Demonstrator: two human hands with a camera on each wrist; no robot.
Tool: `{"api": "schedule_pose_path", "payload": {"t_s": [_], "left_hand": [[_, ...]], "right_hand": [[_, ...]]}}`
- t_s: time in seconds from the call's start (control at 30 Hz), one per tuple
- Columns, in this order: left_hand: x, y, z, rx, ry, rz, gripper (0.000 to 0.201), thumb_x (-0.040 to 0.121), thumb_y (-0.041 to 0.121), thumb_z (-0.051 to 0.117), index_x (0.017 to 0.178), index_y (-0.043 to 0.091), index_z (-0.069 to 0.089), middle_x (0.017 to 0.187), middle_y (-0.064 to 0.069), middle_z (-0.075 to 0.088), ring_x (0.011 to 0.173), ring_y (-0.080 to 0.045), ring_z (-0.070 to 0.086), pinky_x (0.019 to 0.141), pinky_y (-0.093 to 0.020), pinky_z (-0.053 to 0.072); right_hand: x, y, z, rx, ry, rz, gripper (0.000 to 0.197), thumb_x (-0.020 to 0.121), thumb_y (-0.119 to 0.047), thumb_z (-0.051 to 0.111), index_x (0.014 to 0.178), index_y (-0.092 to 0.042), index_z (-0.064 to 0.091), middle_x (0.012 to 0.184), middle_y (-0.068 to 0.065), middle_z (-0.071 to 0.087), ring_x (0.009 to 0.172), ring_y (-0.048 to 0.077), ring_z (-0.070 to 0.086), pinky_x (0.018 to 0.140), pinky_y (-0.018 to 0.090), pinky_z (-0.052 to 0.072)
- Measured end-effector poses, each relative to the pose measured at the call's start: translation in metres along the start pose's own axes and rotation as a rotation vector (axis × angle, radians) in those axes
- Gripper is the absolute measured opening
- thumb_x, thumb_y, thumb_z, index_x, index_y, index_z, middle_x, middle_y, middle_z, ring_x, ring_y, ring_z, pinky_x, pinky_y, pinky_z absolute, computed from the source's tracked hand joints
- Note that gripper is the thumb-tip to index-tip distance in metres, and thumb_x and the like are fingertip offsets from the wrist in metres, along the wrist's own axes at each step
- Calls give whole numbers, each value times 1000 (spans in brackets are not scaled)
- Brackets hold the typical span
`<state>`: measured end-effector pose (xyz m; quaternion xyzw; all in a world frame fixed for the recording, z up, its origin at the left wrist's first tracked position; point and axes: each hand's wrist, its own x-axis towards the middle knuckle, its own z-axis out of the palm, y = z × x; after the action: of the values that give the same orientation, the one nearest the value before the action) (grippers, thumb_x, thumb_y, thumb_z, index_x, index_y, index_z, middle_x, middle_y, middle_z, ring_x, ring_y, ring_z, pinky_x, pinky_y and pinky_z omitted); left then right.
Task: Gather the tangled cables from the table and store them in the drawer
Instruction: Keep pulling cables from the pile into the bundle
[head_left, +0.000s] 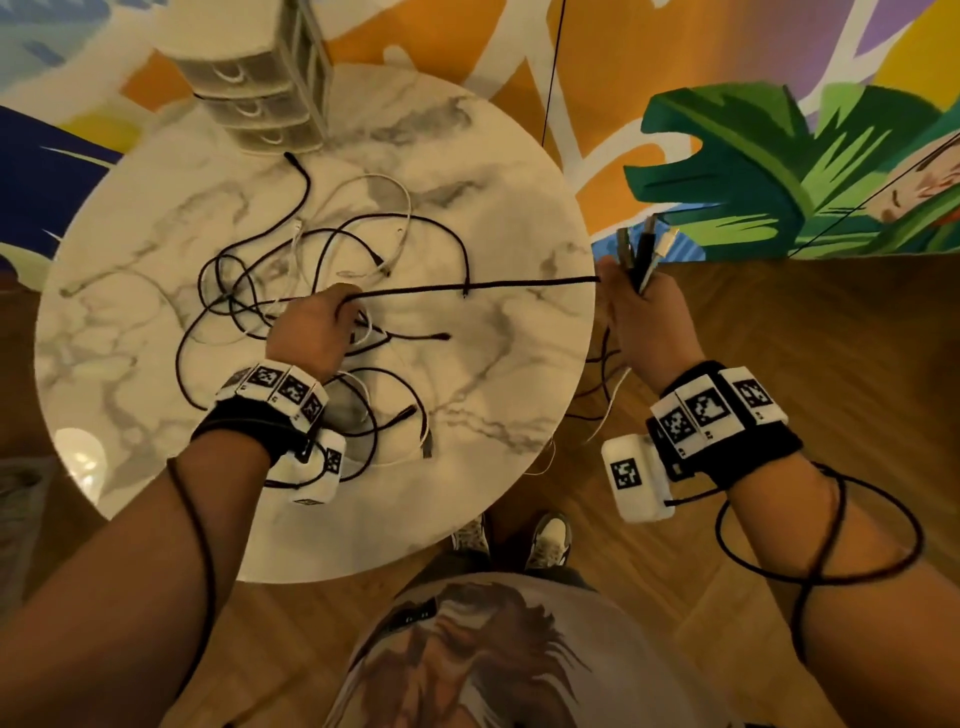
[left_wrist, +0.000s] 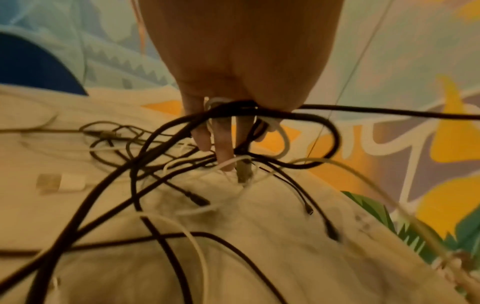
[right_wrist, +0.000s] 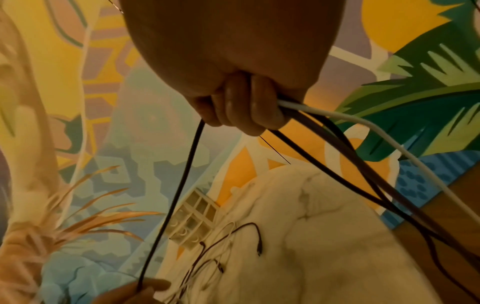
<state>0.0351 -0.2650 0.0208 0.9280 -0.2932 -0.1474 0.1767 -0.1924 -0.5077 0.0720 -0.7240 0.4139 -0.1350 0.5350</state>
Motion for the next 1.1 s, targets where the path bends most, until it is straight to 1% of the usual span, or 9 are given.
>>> {"api": "schedule_pose_path", "payload": {"t_s": [0.07,0.23,0.43,0.57,0.73,0.83,0.93,1.03,1.1], "left_hand": [[1,0,-5,74,5,-8,34,96,40,37,118,25,57,102,-15,69,93,-37,62,77,-46,52],[8,-3,-15,-44,-73,-83,41,95,45,35,106,15,61,95,-13,71,93,-34,63,80,-46,52],[2,-2,-19,20,185,-25,32,98,27,41,110,6,61,102,-23,65,94,-41,59,77,-45,49],[1,-3,-23,-54,219,-104,36,97,34,35,102,10,61,93,-22,67,89,-40,61,75,-44,49],[-6,15,-41,-97,346,20,38,98,29,34,94,4,62,91,-22,66,86,-38,59,73,-41,42],[-11,22,-50,4,344,76,44,98,35,33,88,4,63,82,-19,64,82,-37,57,70,-40,40],[-16,26,-54,-211,311,57,40,99,32,37,83,8,66,74,-9,62,74,-27,57,68,-32,38],[-17,15,-62,-99,543,94,37,93,29,37,92,4,65,87,-18,64,86,-32,54,73,-39,38],[-15,11,-64,71,550,121,37,91,28,37,97,6,65,97,-16,64,95,-37,49,77,-42,37]], "right_hand": [[-2,4,2,-18,-36,16,48,97,-38,47,53,-20,37,45,-8,34,35,5,26,46,26,21],[-7,11,14,-109,-168,21,49,98,-38,46,52,-23,39,42,-8,39,37,6,31,49,28,25],[-19,8,29,-202,-276,-23,47,98,-35,44,55,-19,43,52,-4,42,47,13,37,51,27,29],[-22,5,35,-196,-297,-34,48,99,-35,43,55,-18,47,58,3,47,51,15,40,55,29,33],[-25,-10,56,-166,-332,-70,50,99,-38,40,56,-18,52,56,-1,45,50,12,40,52,22,32],[-22,-16,62,-143,-269,-64,49,99,-40,41,56,-19,49,52,-4,44,46,9,40,49,22,31],[-12,-10,57,-48,-112,31,49,95,-44,47,54,-18,47,47,-6,44,41,9,38,44,24,29],[-3,-2,40,202,13,92,48,94,-42,50,52,-20,42,40,-11,39,42,12,32,46,29,23],[0,2,21,221,97,107,49,96,-39,49,53,-21,36,37,-11,34,38,9,27,44,26,20]]}}
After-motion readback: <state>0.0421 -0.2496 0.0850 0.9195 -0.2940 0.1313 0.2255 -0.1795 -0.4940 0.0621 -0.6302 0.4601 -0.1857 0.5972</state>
